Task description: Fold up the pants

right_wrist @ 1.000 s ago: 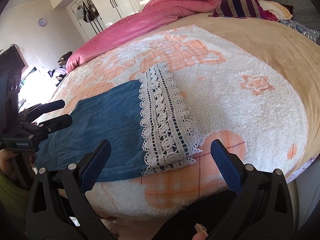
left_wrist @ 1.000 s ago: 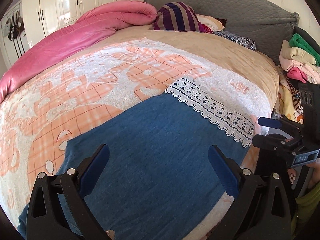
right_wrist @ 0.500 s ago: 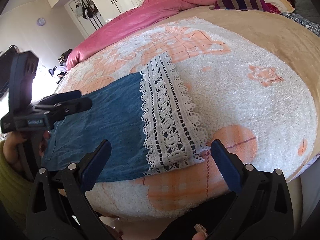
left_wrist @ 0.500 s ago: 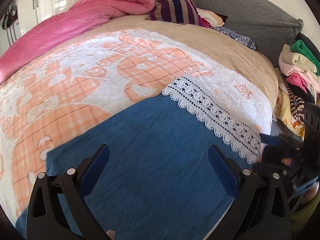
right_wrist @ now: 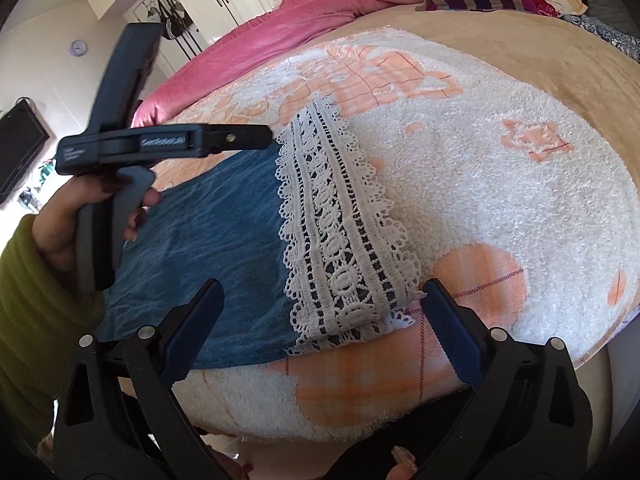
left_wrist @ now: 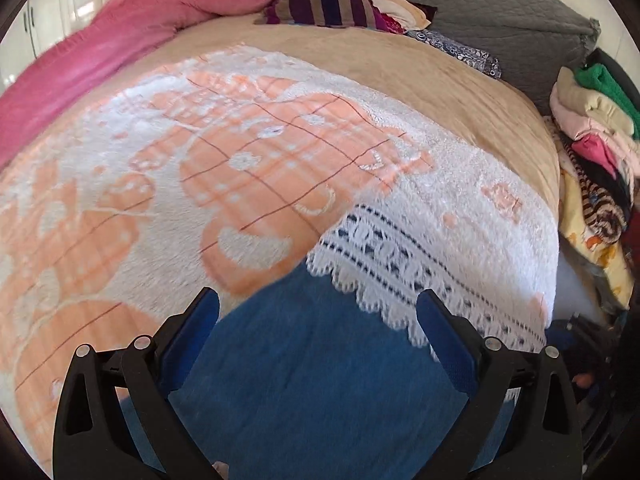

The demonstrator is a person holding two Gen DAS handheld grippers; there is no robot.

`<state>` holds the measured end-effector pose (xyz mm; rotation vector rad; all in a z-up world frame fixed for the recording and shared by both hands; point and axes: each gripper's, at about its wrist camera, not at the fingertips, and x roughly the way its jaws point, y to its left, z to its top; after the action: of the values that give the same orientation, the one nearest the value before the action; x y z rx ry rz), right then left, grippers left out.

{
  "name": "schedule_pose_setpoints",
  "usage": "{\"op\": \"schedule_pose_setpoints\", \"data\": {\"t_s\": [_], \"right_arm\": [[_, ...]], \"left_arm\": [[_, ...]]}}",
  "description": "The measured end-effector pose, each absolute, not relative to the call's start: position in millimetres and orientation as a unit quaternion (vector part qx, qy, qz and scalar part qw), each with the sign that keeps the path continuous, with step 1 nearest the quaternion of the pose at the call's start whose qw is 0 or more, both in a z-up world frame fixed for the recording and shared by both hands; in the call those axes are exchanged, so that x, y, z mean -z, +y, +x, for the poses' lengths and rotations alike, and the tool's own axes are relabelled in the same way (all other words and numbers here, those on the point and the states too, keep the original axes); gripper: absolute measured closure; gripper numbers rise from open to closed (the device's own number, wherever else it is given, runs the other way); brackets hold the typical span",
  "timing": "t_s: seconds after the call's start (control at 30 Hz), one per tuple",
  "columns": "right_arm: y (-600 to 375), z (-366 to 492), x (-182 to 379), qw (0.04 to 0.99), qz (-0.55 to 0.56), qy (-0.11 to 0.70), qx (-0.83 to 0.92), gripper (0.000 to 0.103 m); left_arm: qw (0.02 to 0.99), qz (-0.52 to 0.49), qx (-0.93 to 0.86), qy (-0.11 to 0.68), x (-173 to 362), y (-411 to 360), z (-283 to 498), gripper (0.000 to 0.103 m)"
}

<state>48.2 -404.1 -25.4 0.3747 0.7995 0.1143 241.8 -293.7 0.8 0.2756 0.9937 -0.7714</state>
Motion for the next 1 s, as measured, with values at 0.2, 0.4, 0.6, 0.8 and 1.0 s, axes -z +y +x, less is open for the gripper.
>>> {"op": "schedule_pose_setpoints", "data": {"t_s": [0.2,0.4,0.6,0.8,1.0], "right_arm": [[-406.6,49.7,26.0,0.902,0.193,0.38,-0.061,0.026],[-408.2,48.4,25.5,0.903,0.203,0.373,-0.066,0.038],[-403.3,53.1,28.5,0.898,0.2,0.385,-0.073,0.032],[-402.6,56.3,30.0,0.899,0.203,0.381,-0.07,0.037],[-403.5,57.7,30.2,0.901,0.21,0.374,-0.07,0.048]], "left_arm": [[0.78,0.114,0.387,0.478,9.4,-307.0,259.2,0.007],[0.755,0.1,0.414,0.498,19.9,-312.9,259.2,0.04],[0.748,0.089,0.425,0.502,29.7,-312.1,266.3,0.038],[0.742,0.081,0.44,0.499,34.8,-315.7,270.6,0.038],[0.737,0.067,0.451,0.499,34.7,-315.7,268.2,0.052]]}}
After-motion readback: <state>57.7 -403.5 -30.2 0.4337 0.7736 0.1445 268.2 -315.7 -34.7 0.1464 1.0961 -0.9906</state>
